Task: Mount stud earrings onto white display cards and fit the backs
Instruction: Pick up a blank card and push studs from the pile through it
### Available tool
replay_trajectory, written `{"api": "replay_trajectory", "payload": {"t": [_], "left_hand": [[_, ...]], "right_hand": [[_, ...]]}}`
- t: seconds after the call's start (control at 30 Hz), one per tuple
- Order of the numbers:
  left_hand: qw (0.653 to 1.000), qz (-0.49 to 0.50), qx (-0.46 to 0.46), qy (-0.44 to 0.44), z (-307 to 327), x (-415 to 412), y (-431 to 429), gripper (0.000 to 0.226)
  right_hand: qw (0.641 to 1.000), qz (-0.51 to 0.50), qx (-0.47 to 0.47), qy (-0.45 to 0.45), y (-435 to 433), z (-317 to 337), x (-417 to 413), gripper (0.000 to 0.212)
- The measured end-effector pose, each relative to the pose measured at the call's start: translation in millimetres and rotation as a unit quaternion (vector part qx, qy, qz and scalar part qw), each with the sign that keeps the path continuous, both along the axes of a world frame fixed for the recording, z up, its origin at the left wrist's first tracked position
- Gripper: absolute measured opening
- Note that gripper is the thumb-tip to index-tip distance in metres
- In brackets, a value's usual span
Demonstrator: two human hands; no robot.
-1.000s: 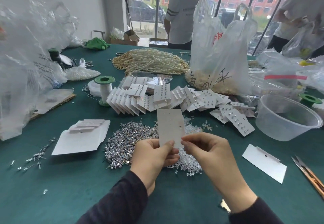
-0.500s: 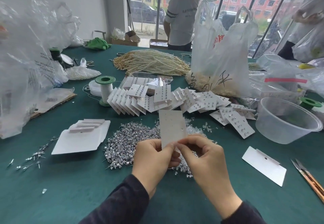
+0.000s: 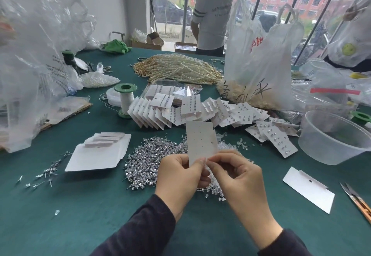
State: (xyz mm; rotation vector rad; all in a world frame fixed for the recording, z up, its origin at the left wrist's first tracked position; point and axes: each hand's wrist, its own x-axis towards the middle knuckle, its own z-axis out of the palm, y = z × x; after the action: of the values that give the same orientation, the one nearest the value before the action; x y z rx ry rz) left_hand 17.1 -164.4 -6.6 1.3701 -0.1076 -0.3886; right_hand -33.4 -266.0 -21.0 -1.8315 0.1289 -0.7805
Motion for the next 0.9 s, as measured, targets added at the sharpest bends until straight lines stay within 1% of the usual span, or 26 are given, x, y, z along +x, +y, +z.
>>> {"api": "replay_trajectory", "payload": {"t": [0.1,0.17,0.27,0.37,0.5,0.6,0.77,0.9], "left_hand": [[1.0,-0.004,0.006,-0.001,-1,1,0,0.017],[1.0,-0.005,0.015,-0.009,-2,1,0,0.019],[0.999,-0.007,0.038,-0.038,-4,2,1,0.024],[0.996,0.002,0.066,-0.067,-7,4,1,0.023],[0.989,0.018,0.098,-0.108,-11,3,-1,0.024],[0.985,0.02,0.108,-0.131,-12,2,-1,0.02],[0.992,-0.002,0.068,-0.107,-12,1,-1,0.022],[0.992,-0.009,0.072,-0.108,-11,3,-1,0.024]], "right_hand": [[1.0,-0.008,-0.004,0.003,1,-1,0,0.024],[0.999,-0.02,-0.026,0.005,1,-1,0,0.024],[0.993,-0.051,-0.102,-0.01,3,-3,-1,0.023],[0.978,-0.087,-0.188,-0.018,5,-4,0,0.022],[0.962,-0.113,-0.248,-0.026,8,-5,1,0.017],[0.96,-0.12,-0.254,-0.021,8,-6,0,0.02],[0.969,-0.109,-0.221,-0.014,7,-7,0,0.016],[0.97,-0.105,-0.217,-0.012,6,-6,1,0.012]]}}
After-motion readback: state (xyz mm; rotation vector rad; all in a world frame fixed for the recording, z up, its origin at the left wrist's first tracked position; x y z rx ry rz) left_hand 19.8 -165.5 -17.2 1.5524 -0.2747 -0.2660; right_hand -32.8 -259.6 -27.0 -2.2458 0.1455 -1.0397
